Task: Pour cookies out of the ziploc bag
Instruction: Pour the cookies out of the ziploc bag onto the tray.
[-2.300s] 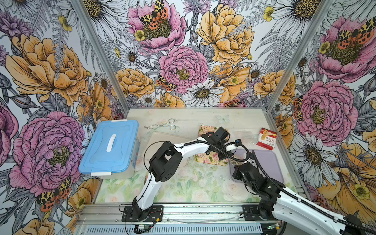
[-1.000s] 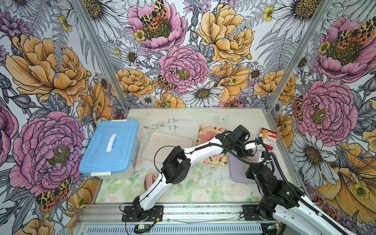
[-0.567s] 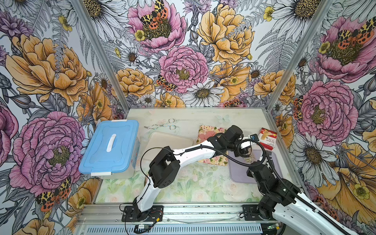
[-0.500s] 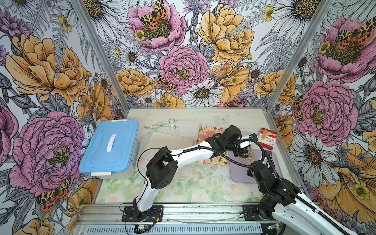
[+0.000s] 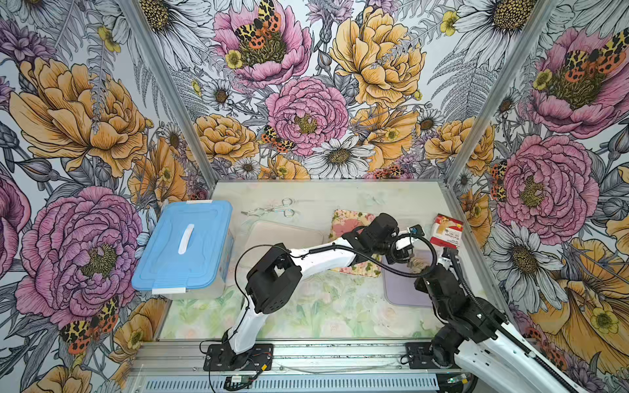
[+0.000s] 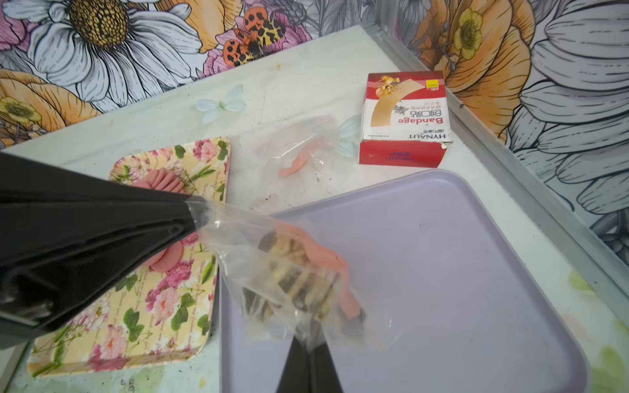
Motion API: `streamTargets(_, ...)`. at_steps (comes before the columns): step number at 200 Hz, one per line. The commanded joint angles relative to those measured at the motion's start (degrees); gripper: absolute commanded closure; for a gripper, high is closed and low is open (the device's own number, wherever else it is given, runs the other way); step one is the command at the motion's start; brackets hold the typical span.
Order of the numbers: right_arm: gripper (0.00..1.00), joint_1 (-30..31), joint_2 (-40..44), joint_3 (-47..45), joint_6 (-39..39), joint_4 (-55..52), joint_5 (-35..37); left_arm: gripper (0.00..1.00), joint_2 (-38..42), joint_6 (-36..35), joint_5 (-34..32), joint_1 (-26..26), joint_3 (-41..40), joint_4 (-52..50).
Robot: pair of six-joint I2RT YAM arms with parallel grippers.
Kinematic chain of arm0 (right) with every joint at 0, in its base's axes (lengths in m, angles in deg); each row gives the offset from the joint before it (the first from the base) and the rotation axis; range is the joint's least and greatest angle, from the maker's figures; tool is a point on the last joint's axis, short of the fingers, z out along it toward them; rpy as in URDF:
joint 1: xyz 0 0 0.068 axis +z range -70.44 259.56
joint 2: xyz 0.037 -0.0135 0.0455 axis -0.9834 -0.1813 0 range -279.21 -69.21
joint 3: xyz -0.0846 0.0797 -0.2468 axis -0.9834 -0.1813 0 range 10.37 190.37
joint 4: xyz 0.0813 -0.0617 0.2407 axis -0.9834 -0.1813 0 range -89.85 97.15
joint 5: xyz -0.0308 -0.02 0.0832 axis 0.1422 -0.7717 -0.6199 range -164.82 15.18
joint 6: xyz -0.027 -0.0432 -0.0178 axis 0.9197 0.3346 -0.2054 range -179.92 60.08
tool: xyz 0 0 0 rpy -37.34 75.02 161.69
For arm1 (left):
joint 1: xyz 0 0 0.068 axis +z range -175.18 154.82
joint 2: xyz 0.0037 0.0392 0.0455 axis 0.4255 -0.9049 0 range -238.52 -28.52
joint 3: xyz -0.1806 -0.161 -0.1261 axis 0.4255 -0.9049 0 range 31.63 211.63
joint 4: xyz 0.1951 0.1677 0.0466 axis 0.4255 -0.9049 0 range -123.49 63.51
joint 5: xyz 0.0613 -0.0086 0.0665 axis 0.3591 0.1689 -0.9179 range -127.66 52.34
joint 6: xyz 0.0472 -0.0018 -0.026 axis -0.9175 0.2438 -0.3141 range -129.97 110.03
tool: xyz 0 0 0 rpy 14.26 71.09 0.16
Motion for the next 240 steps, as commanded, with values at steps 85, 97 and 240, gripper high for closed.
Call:
streamTargets(85,1.0,-1.1,7.5,-2.6,0.9,1.2,-5.5,0.75,0.9,1.9,6.0,0.6,-11.6,10.9)
streamTargets(97,1.0,-1.1,7.8,-3.0,0.6,1.2,-5.8,0.65,1.9,1.9,6.4,0.9,-14.0,13.5)
streamTargets(240,1.0,-1.1,9.6,-3.5,1.0,1.4,-6.2,0.3,-3.2,15.5,12.8,-0.5,-20.0,40.2)
